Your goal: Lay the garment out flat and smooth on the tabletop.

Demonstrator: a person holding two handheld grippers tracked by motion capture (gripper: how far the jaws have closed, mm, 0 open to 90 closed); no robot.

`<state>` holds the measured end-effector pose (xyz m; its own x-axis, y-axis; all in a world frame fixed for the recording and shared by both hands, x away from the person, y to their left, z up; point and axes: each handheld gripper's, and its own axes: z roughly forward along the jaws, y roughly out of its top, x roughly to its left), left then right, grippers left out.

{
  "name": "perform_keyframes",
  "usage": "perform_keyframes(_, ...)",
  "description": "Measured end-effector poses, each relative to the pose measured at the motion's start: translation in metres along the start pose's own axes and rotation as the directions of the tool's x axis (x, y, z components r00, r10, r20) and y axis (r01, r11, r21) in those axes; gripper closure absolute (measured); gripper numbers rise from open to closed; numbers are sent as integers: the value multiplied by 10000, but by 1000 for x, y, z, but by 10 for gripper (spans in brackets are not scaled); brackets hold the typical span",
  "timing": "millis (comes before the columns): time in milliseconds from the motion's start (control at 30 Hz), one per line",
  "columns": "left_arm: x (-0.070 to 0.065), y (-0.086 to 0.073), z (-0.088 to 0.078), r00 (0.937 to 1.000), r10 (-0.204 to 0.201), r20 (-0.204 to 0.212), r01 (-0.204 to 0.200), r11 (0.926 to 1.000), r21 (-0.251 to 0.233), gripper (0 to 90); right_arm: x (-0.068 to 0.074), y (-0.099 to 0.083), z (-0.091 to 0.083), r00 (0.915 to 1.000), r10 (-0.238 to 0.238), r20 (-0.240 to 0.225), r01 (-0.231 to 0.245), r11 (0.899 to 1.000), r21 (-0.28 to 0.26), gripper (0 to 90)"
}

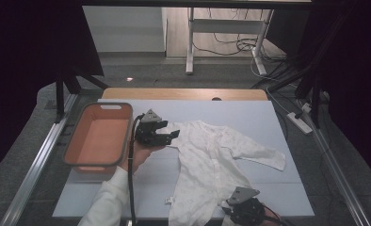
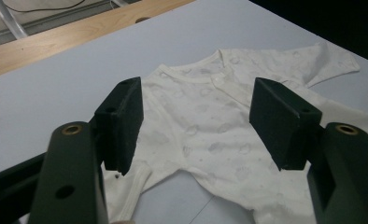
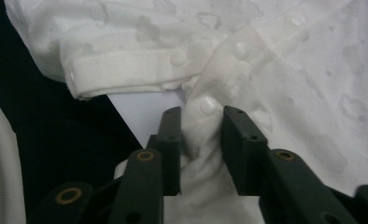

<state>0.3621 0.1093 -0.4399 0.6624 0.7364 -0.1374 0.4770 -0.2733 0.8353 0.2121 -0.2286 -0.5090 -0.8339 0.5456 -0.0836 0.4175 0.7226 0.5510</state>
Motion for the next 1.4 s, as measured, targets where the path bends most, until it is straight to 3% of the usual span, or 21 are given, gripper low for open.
perform_keyframes(133,0,0,-1,10000,12,-8,-12,10000,18,354,-3,1,0,9994,151,-299,-151,9999,-22,838)
perform_keyframes(233,1,-1,-1,10000,-18,-31,18,10000,-10,353,1,2,-3,9922,249,-1224,-293,9990,-335,846)
perform_keyframes(333,2,-1,-1,10000,-28,-33,28,10000,-4,354,11,6,-7,9898,-87,-1425,4,9983,-586,835)
perform_keyframes(533,1,-1,-2,10000,-5,-58,5,10000,-24,354,10,11,-13,9889,4,-1487,-219,9895,-1429,581)
perform_keyframes(667,2,-1,-1,10000,-59,-61,59,10000,-15,353,11,25,-15,9882,-130,-1528,-189,9785,-2053,516)
perform_keyframes(1067,4,0,-3,10000,-80,-13,80,9999,-110,353,25,70,41,9727,-725,-2203,491,9927,-1100,434)
perform_keyframes(1200,5,-1,-4,10000,-89,-22,89,9999,-122,353,37,85,57,9644,-1145,-2385,949,9912,-922,421)
perform_keyframes(1400,5,-1,-8,9999,-129,-57,128,9997,-199,353,49,105,75,9521,-1415,-2709,1205,9884,-926,400)
